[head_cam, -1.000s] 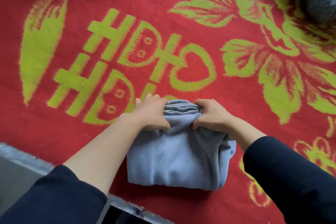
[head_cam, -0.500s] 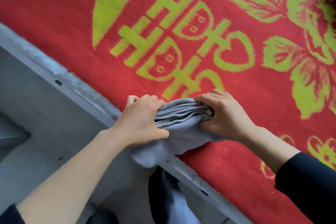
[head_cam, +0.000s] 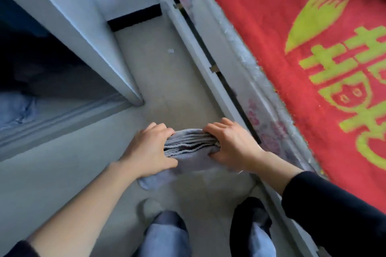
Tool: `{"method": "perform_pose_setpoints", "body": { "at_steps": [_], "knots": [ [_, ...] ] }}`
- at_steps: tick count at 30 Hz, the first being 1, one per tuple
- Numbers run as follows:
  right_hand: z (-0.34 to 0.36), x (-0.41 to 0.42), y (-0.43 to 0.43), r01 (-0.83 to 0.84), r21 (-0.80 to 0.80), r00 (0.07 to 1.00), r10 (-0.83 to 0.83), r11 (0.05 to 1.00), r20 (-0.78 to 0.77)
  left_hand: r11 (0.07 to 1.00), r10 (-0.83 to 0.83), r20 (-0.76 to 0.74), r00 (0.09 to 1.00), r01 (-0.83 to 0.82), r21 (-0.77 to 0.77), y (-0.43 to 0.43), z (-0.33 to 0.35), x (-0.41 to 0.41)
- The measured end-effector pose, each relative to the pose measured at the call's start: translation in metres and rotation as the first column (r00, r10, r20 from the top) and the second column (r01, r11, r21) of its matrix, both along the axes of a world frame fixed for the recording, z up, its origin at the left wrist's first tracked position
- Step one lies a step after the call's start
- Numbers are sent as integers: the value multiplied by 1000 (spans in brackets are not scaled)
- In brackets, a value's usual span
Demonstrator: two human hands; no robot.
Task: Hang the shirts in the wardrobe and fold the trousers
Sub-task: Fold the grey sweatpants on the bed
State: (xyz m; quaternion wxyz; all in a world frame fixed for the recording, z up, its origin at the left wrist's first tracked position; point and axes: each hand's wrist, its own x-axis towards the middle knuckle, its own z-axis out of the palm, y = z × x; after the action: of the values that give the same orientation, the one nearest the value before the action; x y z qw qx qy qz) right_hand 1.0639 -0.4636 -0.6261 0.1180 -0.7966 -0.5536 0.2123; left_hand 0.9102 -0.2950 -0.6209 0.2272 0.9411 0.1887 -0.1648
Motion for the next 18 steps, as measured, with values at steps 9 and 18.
{"method": "perform_pose_setpoints", "body": {
  "at_steps": [9,18],
  "knots": [
    [-37,-137,231,-402,-70,909,407,913,86,952,307,-6,952,-307,19,171,-36,-182],
    [-91,-165,411,-497,-43,858,498,867,128,913,391,-60,919,-378,153,325,-80,-213]
  ]
}}
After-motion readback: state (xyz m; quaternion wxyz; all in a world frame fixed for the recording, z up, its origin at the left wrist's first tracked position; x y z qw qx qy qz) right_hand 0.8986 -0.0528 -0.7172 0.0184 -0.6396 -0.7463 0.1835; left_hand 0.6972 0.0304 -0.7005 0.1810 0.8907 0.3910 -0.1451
